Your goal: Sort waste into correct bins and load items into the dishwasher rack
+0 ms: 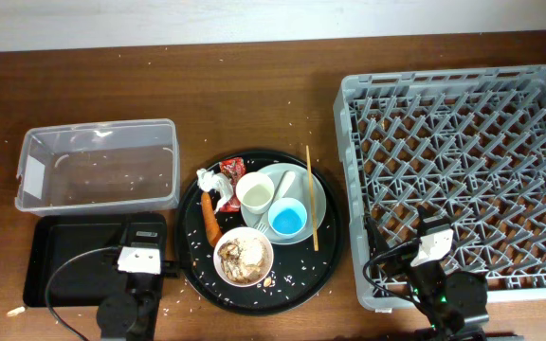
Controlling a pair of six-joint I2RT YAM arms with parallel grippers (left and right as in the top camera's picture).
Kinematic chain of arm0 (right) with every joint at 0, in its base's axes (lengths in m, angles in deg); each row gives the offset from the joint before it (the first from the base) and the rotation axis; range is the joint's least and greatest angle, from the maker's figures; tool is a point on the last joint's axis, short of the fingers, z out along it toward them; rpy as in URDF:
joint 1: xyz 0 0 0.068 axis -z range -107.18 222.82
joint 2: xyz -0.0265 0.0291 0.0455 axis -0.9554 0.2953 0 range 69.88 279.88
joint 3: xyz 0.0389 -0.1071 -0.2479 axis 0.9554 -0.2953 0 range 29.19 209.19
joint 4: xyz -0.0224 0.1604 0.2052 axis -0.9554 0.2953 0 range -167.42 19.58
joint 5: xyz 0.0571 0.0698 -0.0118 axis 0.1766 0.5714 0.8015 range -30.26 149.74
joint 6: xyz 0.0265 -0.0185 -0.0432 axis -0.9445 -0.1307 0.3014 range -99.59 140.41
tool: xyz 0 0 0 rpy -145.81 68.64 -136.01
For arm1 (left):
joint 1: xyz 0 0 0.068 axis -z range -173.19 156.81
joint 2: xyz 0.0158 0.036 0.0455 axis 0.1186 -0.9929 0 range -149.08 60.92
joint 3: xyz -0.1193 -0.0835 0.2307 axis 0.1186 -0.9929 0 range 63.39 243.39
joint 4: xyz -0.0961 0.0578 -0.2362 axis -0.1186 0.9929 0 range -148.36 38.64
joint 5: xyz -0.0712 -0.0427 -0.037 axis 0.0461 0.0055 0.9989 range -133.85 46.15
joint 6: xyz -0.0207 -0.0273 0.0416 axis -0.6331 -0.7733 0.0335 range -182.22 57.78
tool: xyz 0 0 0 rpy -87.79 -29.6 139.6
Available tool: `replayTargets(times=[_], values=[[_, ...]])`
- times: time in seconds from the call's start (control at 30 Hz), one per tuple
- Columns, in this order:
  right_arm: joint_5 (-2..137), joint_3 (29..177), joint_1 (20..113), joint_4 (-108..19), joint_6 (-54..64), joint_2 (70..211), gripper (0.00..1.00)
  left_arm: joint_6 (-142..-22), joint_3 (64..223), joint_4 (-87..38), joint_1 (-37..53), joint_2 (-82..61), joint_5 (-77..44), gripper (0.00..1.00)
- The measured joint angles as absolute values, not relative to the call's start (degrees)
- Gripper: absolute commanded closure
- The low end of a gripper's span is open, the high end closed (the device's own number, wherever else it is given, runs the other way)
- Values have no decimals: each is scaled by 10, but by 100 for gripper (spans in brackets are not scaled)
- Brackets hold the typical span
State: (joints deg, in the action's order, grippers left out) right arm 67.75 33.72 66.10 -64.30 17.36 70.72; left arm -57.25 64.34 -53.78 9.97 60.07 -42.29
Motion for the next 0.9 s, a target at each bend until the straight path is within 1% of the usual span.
replayTargets(times=[0.27,0.37,0.4,0.53,0.6,0.67,0.73,0.8,0.83,0.9], values=[[678,337,661,-645,174,707,1,-573,643,-539,100,601,-423,1],[693,337,661,-651,171,707,2,-572,643,-561,100,601,-406,1],[720,337,661,-653,158,707,1,-573,643,-566,100,601,-371,1],[837,337,661,-650,41,707,2,-573,643,-587,100,601,-172,1],[898,337,661,-672,9,707,2,-588,643,-588,100,601,-115,1],[931,353,661,-657,-8,708,2,-613,655,-575,100,601,-88,1],[933,418,661,-611,-19,714,2,-627,714,-512,100,594,-89,1],[918,533,661,-550,-21,742,2,-636,812,-414,100,562,-109,1],[913,586,661,-505,-22,759,2,-638,860,-378,100,538,-123,1],[883,737,661,-379,-20,845,2,-640,988,-286,100,447,-140,1]])
